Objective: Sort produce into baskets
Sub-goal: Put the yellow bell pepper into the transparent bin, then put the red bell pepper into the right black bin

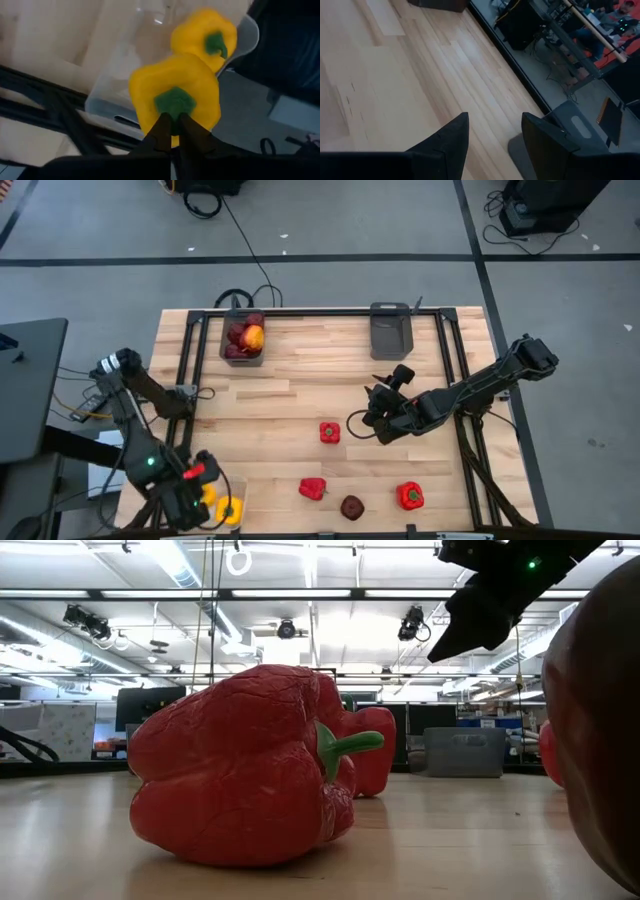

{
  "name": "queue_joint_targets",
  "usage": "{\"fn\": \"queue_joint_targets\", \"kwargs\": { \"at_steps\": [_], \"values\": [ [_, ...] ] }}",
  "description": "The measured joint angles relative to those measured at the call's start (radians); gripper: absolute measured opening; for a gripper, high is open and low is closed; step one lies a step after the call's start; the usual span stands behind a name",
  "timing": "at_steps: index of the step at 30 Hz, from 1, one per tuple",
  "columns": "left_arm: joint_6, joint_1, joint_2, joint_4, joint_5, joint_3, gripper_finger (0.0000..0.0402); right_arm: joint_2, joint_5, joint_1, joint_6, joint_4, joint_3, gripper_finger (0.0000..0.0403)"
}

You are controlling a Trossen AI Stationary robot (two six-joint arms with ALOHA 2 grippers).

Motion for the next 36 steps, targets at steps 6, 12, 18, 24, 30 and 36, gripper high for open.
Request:
{"fn": "queue_joint_targets", "kwargs": {
  "at_steps": [6, 12, 18, 24, 30, 36],
  "values": [
    [-0.130, -0.029, 0.048, 0.045, -0.005, -0.064, 0.0059, 0.000, -0.006, 0.000, 0.000, 0.019, 0.000, 0.0193],
    [-0.152, -0.009, 0.051, 0.051, 0.056, -0.136, 0.0130, 0.000, -0.009, 0.000, 0.000, 0.039, 0.000, 0.0193],
    [-0.047, 0.058, 0.051, -0.087, 0.024, -0.095, 0.0177, 0.000, 0.003, 0.000, -0.008, 0.074, 0.000, 0.0193],
    [0.102, 0.171, -0.007, -0.077, -0.269, -0.065, 0.0181, 0.000, -0.186, -0.030, -0.165, 0.336, -0.028, 0.0193],
    [0.412, 0.302, -0.036, 0.025, -0.414, -0.123, 0.0182, 0.000, -0.484, -0.061, -0.356, 0.631, -0.101, 0.0193],
    [0.800, 0.470, -0.093, 0.466, -0.478, -0.311, 0.0182, 0.035, -0.630, -0.089, -0.352, 0.756, -0.119, 0.0193]
  ]
}}
